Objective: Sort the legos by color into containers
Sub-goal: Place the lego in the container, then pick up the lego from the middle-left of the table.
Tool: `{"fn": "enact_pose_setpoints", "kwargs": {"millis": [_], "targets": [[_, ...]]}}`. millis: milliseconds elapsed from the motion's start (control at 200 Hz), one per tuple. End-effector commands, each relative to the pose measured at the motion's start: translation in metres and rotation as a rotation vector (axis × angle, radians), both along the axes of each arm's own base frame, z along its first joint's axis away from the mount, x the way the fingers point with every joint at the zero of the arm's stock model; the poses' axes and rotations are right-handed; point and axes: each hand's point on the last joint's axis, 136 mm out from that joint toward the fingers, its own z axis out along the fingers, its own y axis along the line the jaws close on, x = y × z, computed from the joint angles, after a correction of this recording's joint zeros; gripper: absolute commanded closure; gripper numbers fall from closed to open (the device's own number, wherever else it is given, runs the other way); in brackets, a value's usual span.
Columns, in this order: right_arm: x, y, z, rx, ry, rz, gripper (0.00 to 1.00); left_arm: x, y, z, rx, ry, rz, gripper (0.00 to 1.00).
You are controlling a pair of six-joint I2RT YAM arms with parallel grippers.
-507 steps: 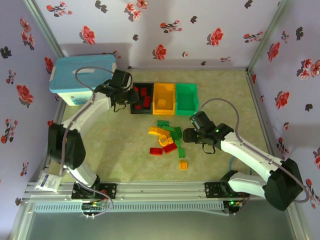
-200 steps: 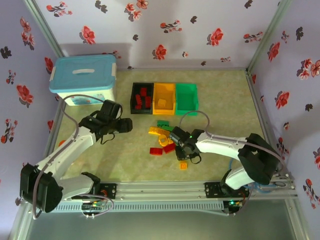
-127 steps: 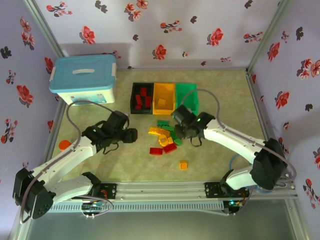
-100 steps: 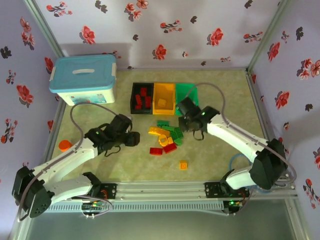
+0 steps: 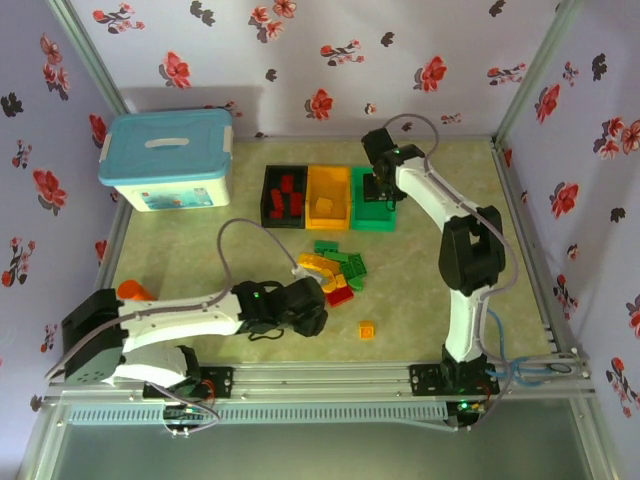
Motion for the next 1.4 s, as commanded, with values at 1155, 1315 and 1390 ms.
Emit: {"fn": "enact_pose_setpoints", "kwargs": {"millis": [1155, 1315, 1390], "targets": [[-0.171, -0.065, 0.035, 0.219, -0.17, -0.173, 0.05, -0.025, -0.13, -0.078, 0.18, 0.196, -0.089, 0.5], [-0.18, -0.067, 0.026, 0.232, -0.154, -0.182, 0.06, -0.023, -0.127, -0.076, 0.197, 0.195, -0.084, 0.65], [-0.184, -0.069, 0.023, 0.226, -0.151, -0.185, 0.06, -0.018, -0.123, -0.073, 0.202, 0.18, -0.072, 0.68]]}}
